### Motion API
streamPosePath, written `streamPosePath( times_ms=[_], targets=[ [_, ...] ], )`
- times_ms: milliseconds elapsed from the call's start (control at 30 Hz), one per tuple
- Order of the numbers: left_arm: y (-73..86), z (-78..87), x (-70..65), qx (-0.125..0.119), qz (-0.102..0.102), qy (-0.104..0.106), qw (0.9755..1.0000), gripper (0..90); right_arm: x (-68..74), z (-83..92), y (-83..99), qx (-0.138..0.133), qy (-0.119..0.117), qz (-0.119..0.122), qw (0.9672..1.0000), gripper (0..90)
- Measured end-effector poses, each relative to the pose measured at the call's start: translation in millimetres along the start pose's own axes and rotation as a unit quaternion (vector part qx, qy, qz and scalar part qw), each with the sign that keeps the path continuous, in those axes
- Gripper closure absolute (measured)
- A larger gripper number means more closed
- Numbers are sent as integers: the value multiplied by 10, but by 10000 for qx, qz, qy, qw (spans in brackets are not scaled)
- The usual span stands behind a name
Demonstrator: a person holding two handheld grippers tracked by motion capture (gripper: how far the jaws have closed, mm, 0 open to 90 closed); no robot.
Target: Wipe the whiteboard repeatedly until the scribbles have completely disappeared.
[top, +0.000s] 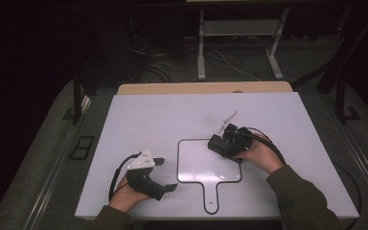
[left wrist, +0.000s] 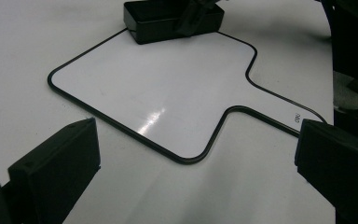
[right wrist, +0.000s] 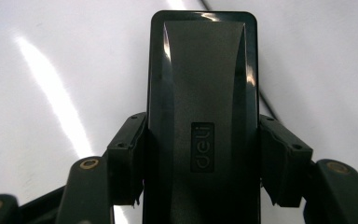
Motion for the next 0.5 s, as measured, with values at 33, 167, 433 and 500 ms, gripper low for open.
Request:
streamPosePath(
  times_ms=[33,167,433,500],
  targets=[
    [0,0,0,1,-3,1,10000,0,-60,-19,-25,4,28,-43,10000,384],
    [1,1,3,3,-2,3,10000,0,-144,-49,-67,-1,70,-160,9998,384],
    [4,3,5,8,0,4,10000,0,-293,-91,-124,15,139,-313,9994,385],
    [3,5,5,-4,12,-1,10000,0,-278,-88,-121,1,128,-314,9994,384]
  ],
)
Point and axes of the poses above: each handheld gripper's, and its own axes: z roughly backward along the jaws, y roughly out of its underside, x roughly to its left, the point moved 5 cm from there along -z, roughly forward along the jaws, and after that the axes turned 6 degrees about -x, right-handed, at the moved point
